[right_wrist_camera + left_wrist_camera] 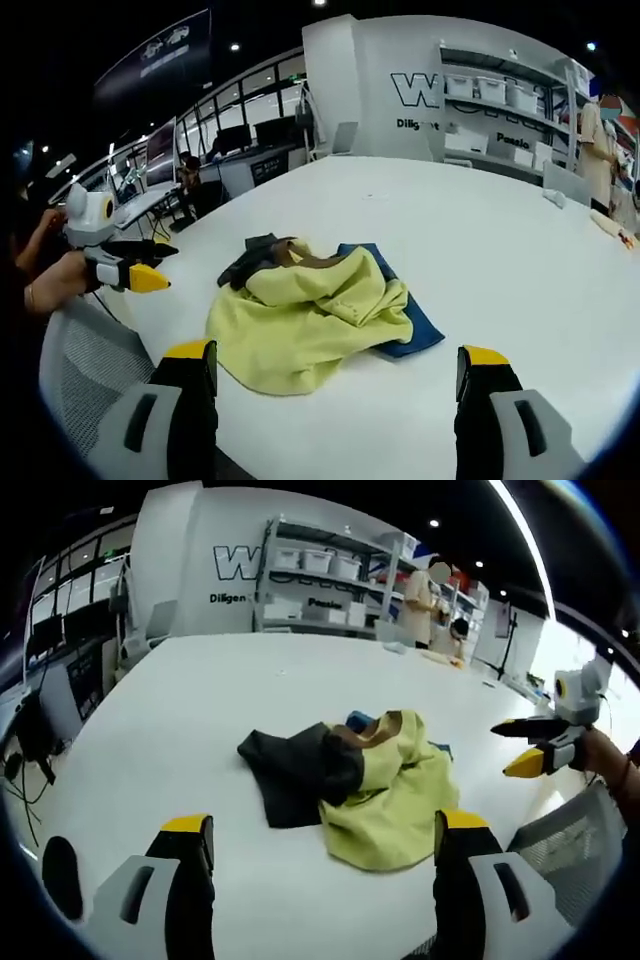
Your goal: Fold the garment on the visible template until the final outline fits inside the template.
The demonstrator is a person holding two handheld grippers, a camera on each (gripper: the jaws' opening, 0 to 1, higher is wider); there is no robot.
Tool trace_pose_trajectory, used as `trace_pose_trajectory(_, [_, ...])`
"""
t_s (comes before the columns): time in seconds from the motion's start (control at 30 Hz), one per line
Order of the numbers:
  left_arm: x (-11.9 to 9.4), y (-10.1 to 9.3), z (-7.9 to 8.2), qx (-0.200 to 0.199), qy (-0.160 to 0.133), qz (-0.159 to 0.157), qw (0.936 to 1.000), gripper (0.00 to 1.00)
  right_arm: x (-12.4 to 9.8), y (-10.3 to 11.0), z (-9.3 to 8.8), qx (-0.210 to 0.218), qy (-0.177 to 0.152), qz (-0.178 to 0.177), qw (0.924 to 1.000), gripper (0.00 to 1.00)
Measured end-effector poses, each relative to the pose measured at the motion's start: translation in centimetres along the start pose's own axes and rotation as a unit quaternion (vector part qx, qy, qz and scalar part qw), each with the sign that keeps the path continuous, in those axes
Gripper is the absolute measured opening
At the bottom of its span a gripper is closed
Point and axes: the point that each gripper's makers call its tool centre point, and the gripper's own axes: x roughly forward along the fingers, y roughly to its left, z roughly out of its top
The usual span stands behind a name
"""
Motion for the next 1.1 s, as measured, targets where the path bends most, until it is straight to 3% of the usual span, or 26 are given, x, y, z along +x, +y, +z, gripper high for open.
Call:
trace_pose_trajectory(0.37, [-0.1,3.1,2.3,0.002,-0.012,0.026,0.9996,0.84,0.3,-2.6,3.0,-0.022,-0.017,-0.009,0.9996,0.99])
trace_pose_trajectory(0.67, [1.6,4.8,2.7,0.017,0.01,0.029,0.9994,0.76,1.7,-5.0,4.3,-0.038,-0.02,-0.017,0.9989,0.91])
trace_pose_trajectory(0.87, [3.3,5.4,2.7,0.012,0.022,0.028,0.9993,0.65,3.0,-5.6,4.2,-0.031,-0.009,-0.006,0.9995,0.81])
trace_pose_trajectory(1.1, [5.2,5.8,0.8,-0.01,0.056,0.033,0.9979,0.53,5.1,-6.5,3.8,-0.037,-0.004,-0.011,0.9993,0.57])
